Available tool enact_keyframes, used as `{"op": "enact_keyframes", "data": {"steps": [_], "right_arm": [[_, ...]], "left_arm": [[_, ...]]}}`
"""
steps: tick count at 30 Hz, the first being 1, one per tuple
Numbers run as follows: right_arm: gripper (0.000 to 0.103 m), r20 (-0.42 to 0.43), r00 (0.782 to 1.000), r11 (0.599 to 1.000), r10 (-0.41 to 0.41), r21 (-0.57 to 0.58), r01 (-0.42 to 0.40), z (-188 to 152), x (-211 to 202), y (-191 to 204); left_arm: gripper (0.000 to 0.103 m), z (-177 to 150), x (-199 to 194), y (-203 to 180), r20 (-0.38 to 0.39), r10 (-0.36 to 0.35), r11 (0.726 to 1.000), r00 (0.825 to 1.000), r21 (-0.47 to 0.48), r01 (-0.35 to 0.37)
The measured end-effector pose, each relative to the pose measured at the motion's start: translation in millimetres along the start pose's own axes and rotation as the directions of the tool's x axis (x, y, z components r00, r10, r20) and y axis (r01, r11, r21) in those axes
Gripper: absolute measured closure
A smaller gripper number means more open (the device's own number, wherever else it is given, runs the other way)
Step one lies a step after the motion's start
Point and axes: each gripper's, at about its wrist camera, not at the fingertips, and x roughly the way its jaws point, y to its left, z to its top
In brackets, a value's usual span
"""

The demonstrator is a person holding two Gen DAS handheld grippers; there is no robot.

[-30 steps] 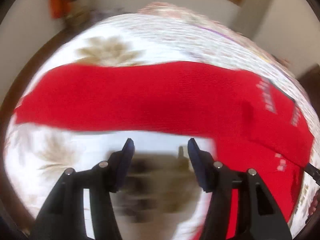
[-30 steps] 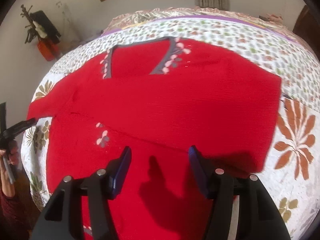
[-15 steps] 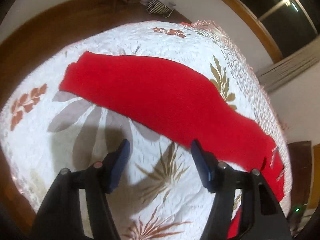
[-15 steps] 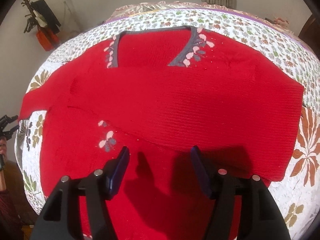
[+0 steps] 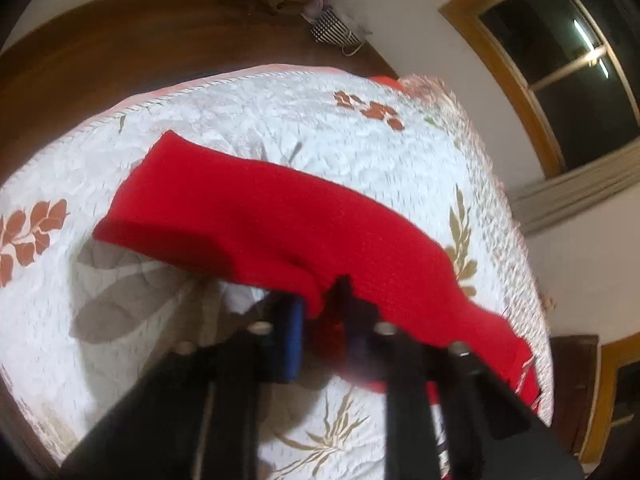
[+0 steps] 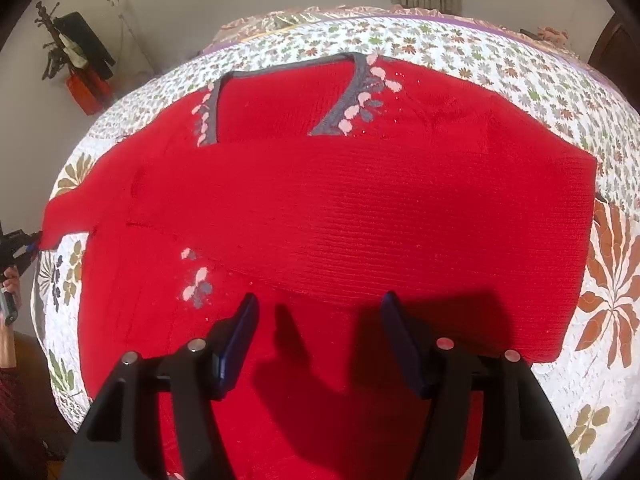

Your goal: Fold small clothes

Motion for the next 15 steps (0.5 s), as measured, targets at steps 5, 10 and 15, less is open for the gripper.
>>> {"op": "enact_keyframes", "data": {"steps": [5,10,15], "right_arm": [[0.039,0.007,1.0,1.0,0.002,-0.007,-0.002,-4,-3,0],[0.039,0.014,1.0,1.0,-0.009,-0.01,0.009,-11,-8,-4],[0.038,0.022,0.999,0.999,-0.039,-0.006,0.039,-17,-12,-13]], "left_arm": [[0.094,-10,-21,-23,0.096,-0.015,0.996,0.995,0.085,0.007],[0.094,-35,-42,-79,0.15,-0.053,0.964,0.987,0.265,0.011],[0.094,-74,-44,-144,0.124,-0.101,0.898,0.987,0.438,0.037]]}}
